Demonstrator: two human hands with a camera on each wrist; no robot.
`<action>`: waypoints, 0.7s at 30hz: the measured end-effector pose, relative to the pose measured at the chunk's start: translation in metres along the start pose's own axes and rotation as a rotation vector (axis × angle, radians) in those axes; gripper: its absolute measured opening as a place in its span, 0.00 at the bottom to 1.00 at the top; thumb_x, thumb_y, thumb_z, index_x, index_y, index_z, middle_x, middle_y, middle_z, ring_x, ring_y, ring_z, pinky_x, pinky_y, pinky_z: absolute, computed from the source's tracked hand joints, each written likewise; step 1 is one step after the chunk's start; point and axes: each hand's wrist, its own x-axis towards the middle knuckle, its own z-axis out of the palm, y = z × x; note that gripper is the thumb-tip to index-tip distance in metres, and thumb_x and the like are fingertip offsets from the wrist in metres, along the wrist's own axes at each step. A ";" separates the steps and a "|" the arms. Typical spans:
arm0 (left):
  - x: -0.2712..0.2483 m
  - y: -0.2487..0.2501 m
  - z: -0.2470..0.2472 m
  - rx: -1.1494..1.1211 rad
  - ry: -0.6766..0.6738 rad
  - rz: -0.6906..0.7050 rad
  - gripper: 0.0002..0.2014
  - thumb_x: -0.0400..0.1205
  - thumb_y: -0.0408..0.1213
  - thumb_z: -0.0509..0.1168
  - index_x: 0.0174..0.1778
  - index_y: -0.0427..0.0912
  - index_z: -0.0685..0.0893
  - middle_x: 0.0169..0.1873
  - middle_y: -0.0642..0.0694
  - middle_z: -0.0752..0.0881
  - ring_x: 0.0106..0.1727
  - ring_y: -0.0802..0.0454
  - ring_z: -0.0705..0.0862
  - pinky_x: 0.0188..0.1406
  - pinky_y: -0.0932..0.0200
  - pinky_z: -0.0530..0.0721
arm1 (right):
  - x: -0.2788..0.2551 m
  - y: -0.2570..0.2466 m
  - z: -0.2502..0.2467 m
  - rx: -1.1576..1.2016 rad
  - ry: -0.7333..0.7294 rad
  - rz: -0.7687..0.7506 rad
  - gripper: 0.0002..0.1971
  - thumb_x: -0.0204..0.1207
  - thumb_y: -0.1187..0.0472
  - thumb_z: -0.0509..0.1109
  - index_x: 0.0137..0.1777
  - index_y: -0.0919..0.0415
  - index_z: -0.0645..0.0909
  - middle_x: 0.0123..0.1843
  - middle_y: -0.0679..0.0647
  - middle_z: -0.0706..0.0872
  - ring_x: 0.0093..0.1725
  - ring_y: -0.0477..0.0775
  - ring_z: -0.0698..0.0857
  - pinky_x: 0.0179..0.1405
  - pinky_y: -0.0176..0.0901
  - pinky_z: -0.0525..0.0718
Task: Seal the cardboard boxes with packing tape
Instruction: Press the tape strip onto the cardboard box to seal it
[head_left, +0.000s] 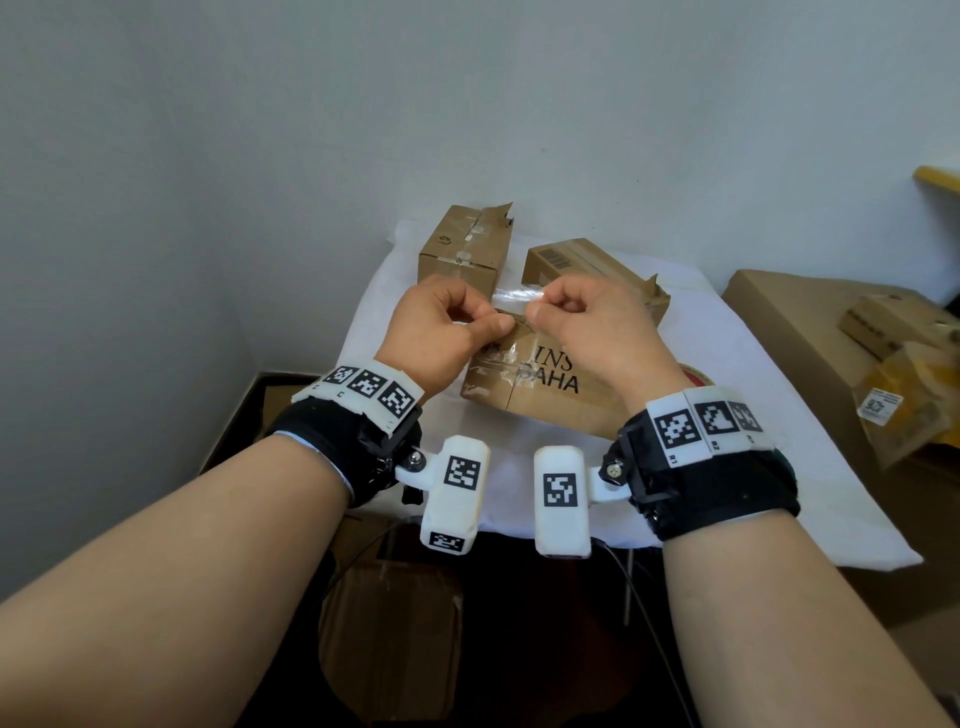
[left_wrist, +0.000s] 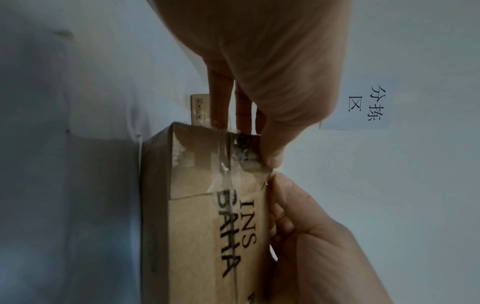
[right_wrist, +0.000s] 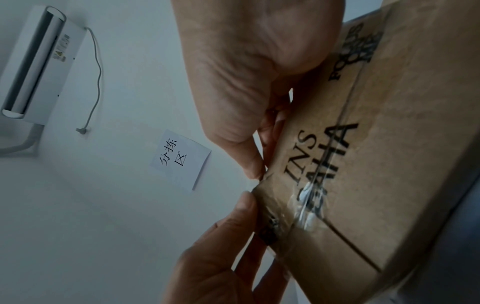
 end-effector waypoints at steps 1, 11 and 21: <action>0.000 0.000 0.001 -0.006 0.010 -0.008 0.09 0.68 0.44 0.81 0.31 0.46 0.87 0.45 0.41 0.88 0.47 0.42 0.89 0.52 0.35 0.89 | 0.000 0.000 0.000 0.002 -0.001 0.000 0.07 0.77 0.49 0.77 0.39 0.46 0.87 0.26 0.36 0.82 0.33 0.43 0.81 0.50 0.56 0.88; -0.002 0.002 0.005 -0.049 0.035 -0.101 0.09 0.75 0.34 0.79 0.36 0.40 0.84 0.38 0.40 0.91 0.43 0.42 0.91 0.50 0.38 0.90 | -0.002 -0.001 -0.004 -0.005 -0.028 -0.030 0.08 0.78 0.51 0.77 0.37 0.47 0.86 0.31 0.42 0.84 0.34 0.45 0.82 0.47 0.54 0.87; 0.001 -0.001 0.008 -0.092 0.066 -0.133 0.15 0.68 0.39 0.79 0.47 0.50 0.83 0.46 0.47 0.85 0.51 0.40 0.88 0.55 0.40 0.89 | 0.002 0.004 -0.003 0.032 -0.036 -0.023 0.07 0.76 0.52 0.79 0.36 0.42 0.89 0.36 0.33 0.89 0.43 0.39 0.87 0.50 0.45 0.86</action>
